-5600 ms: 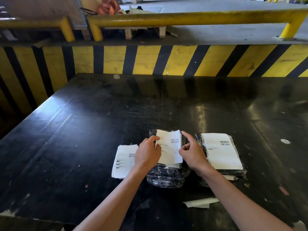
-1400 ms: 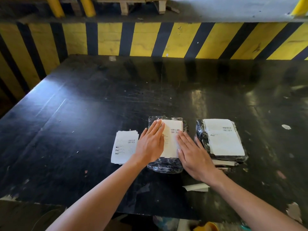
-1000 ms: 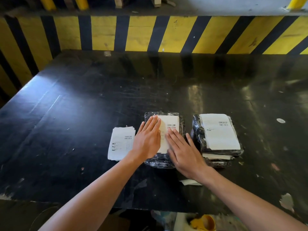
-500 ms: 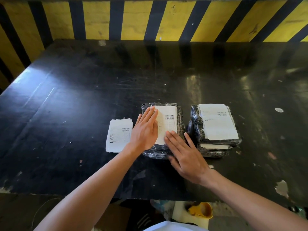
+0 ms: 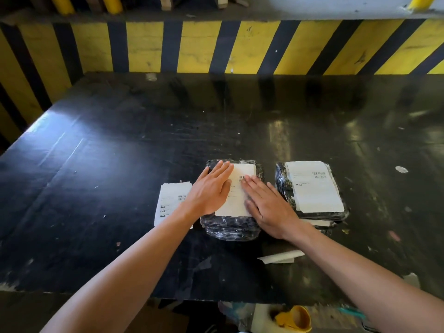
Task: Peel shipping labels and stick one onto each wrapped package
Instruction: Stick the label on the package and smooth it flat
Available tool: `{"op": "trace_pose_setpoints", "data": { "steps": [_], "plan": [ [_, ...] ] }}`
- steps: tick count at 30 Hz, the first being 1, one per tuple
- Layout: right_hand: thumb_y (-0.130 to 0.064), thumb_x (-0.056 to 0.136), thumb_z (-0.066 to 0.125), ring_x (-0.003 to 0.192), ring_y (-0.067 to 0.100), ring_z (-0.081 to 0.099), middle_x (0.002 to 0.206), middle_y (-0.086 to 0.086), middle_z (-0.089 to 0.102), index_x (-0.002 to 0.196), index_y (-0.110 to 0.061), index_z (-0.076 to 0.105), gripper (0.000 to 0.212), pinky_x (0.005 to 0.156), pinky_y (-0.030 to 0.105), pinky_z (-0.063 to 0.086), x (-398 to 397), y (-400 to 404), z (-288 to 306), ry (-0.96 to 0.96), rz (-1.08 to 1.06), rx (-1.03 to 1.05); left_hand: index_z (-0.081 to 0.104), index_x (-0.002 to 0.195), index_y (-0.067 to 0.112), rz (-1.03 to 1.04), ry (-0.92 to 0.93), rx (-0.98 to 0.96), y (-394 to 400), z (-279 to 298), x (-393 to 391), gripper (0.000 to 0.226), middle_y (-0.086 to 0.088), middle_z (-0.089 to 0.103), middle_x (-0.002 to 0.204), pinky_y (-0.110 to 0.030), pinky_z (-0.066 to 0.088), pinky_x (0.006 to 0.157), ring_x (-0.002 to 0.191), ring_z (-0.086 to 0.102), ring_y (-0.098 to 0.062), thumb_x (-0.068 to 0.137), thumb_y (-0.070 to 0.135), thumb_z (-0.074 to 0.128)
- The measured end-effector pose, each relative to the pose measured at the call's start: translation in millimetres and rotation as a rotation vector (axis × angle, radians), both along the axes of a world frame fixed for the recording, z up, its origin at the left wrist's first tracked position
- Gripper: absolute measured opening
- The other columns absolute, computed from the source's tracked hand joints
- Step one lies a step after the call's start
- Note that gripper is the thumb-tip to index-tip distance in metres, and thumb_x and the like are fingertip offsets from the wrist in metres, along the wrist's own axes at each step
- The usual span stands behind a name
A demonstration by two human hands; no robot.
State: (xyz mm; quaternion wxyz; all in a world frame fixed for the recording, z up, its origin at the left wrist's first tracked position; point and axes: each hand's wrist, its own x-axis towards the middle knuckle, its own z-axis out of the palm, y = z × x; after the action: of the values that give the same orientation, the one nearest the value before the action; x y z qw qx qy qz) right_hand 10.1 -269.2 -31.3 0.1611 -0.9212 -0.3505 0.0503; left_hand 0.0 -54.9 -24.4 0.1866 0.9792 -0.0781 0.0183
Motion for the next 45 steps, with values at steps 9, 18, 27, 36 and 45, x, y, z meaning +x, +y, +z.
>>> {"op": "trace_pose_setpoints", "data": {
  "steps": [9, 18, 27, 36, 45],
  "plan": [
    [-0.048, 0.101, 0.008, 0.15, 0.002, -0.009, 0.165, -0.011, -0.003, 0.158, -0.024, 0.005, 0.062, 0.124, 0.039, 0.01, -5, 2, -6, -0.016, -0.023, -0.053, 0.023, 0.156, 0.02, -0.053, -0.019, 0.042, 34, -11, -33, 0.052, 0.007, 0.014, 0.163, -0.03, 0.002, 0.124, 0.15, 0.005, -0.005, 0.106, 0.032, 0.025],
    [-0.044, 0.104, 0.014, 0.148, -0.001, -0.012, 0.164, -0.013, -0.005, 0.157, -0.026, 0.002, 0.057, 0.124, 0.04, 0.011, -4, 2, -9, 0.013, -0.029, -0.009, 0.021, 0.156, 0.015, -0.142, -0.034, 0.097, 8, 0, -35, 0.052, 0.0, 0.015, 0.163, -0.034, 0.005, 0.125, 0.152, 0.009, -0.012, 0.107, 0.031, 0.026],
    [-0.049, 0.099, 0.005, 0.148, 0.0, -0.013, 0.165, -0.012, -0.006, 0.157, -0.025, 0.001, 0.063, 0.124, 0.039, 0.01, -7, 3, -14, -0.001, -0.036, -0.009, 0.025, 0.155, 0.018, -0.11, -0.036, 0.093, 31, -8, -67, 0.057, 0.006, 0.016, 0.162, -0.039, 0.01, 0.125, 0.151, 0.009, -0.007, 0.103, 0.04, 0.018],
    [-0.05, 0.099, 0.005, 0.149, 0.0, -0.011, 0.165, -0.011, -0.004, 0.157, -0.024, 0.002, 0.064, 0.124, 0.039, 0.012, -5, 2, -15, -0.001, -0.029, 0.002, 0.026, 0.155, 0.017, -0.191, -0.107, 0.111, 10, -16, -93, 0.053, 0.002, 0.022, 0.162, -0.035, 0.01, 0.125, 0.151, 0.013, -0.009, 0.105, 0.032, 0.032],
    [-0.048, 0.1, 0.008, 0.149, 0.0, -0.011, 0.165, -0.011, -0.004, 0.157, -0.024, 0.003, 0.062, 0.124, 0.04, 0.012, -5, 3, -19, 0.0, -0.043, 0.027, 0.028, 0.154, 0.015, -0.212, -0.119, 0.127, 9, -14, -106, 0.054, 0.0, 0.022, 0.162, -0.036, 0.009, 0.125, 0.152, 0.012, -0.01, 0.105, 0.036, 0.034]
  ]
}}
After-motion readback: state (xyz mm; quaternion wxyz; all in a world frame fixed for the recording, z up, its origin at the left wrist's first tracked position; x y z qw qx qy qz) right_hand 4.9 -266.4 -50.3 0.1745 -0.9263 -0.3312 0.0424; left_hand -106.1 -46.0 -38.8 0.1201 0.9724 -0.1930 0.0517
